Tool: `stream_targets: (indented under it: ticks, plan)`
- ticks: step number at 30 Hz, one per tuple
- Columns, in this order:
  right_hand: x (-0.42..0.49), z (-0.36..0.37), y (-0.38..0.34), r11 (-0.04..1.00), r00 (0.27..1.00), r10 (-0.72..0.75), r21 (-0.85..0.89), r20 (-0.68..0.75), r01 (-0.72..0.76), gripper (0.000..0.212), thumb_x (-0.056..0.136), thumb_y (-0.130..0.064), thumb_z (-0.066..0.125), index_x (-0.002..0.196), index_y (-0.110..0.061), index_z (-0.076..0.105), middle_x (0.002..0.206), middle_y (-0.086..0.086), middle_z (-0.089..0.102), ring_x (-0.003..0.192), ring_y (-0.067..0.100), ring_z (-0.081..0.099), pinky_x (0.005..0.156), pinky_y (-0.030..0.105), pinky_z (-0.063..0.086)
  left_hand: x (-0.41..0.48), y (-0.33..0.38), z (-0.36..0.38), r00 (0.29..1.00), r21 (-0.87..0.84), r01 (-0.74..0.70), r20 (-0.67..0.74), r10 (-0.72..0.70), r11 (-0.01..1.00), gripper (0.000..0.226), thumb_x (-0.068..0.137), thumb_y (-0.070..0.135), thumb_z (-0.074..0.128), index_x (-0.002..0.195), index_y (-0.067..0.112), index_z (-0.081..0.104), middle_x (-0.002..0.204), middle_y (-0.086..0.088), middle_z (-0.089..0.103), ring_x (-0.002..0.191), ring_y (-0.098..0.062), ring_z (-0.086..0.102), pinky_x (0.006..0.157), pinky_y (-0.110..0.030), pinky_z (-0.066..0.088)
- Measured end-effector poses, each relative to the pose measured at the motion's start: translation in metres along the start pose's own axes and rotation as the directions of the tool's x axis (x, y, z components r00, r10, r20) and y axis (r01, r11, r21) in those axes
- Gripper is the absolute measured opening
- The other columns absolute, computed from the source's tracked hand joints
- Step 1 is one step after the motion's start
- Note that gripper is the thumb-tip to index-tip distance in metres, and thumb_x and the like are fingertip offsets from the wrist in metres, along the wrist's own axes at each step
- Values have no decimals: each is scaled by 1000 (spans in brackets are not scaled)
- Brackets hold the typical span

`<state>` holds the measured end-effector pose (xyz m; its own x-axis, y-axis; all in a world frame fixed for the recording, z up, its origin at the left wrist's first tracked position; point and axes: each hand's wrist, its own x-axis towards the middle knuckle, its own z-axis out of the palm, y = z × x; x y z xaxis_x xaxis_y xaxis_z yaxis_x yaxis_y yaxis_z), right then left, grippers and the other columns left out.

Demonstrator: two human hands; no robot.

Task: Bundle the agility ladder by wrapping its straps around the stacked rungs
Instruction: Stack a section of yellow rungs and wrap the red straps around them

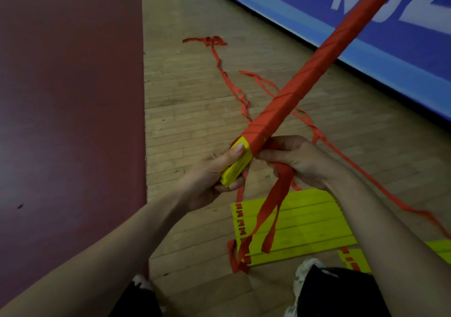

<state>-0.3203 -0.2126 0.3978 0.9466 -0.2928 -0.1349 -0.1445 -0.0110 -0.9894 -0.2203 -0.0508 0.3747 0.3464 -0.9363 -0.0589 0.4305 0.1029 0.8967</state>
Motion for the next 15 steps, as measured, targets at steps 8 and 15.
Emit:
stream_targets:
  ticks: [8,15]
  plan:
    - [3,0,5,995,975,-6,-98,-222,-16,18,74,-18,78,76,-4,66,44,-9,47,35,4,40,42,20,34,3,3,-7,987,218,-94,-109,120,971,45,67,49,81,87,15,58,67,1,56,43,-9,48,43,-17,27]
    - [0,15,0,984,971,-118,-153,-207,87,23,84,-25,69,85,-2,70,38,-12,41,30,3,32,34,14,23,4,-3,0,938,323,-91,-291,190,942,33,80,31,72,104,13,58,65,4,56,44,-10,49,48,-22,34]
